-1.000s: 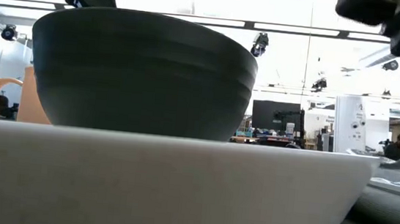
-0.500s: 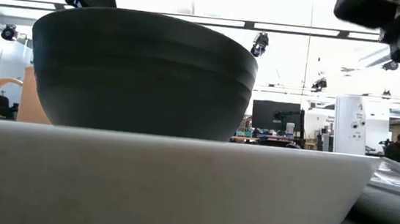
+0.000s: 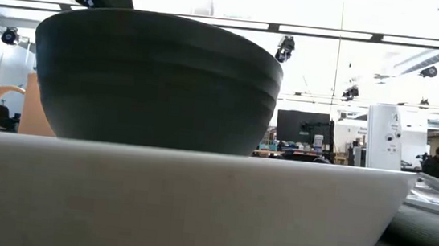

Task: Set up tray
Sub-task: Return to Home Position

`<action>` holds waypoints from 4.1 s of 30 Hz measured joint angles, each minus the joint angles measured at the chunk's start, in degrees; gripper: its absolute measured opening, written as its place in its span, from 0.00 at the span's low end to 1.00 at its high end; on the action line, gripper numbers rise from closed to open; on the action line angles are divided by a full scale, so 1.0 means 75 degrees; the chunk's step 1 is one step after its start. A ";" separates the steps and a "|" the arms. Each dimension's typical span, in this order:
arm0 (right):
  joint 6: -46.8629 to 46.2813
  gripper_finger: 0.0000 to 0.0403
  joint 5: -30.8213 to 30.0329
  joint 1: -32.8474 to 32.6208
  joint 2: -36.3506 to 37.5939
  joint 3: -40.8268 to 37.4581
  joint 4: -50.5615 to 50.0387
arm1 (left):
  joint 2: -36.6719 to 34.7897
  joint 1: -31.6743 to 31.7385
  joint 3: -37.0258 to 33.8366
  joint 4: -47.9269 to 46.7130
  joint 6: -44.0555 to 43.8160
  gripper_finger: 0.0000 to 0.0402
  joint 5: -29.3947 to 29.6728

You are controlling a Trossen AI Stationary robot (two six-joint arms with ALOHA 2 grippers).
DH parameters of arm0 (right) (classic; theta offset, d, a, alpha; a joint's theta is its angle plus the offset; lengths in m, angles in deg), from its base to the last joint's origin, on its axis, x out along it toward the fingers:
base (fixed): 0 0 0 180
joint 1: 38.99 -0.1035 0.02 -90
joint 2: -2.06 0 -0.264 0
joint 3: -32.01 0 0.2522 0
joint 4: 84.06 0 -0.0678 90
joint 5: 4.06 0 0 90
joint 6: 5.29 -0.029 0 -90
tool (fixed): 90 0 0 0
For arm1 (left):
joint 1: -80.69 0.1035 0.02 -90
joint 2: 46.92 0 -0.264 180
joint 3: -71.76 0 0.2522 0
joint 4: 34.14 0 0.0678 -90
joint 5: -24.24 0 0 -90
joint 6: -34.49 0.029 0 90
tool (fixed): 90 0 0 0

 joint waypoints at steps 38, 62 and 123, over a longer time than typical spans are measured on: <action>0.8852 0.41 -0.0884 0.1735 0.4634 -0.4890 0.9727 | -0.0486 0.1027 -0.1441 0.6272 0.0017 0.43 -0.6543; 1.2110 0.42 0.2069 0.6519 1.2448 -0.9181 0.9213 | -0.3348 0.3742 -0.3401 0.6658 0.1247 0.43 -0.7220; 1.3022 0.36 0.2067 0.6580 1.3838 -1.0915 1.0283 | -0.7373 0.3749 -0.8322 1.0784 0.0578 0.43 -0.4723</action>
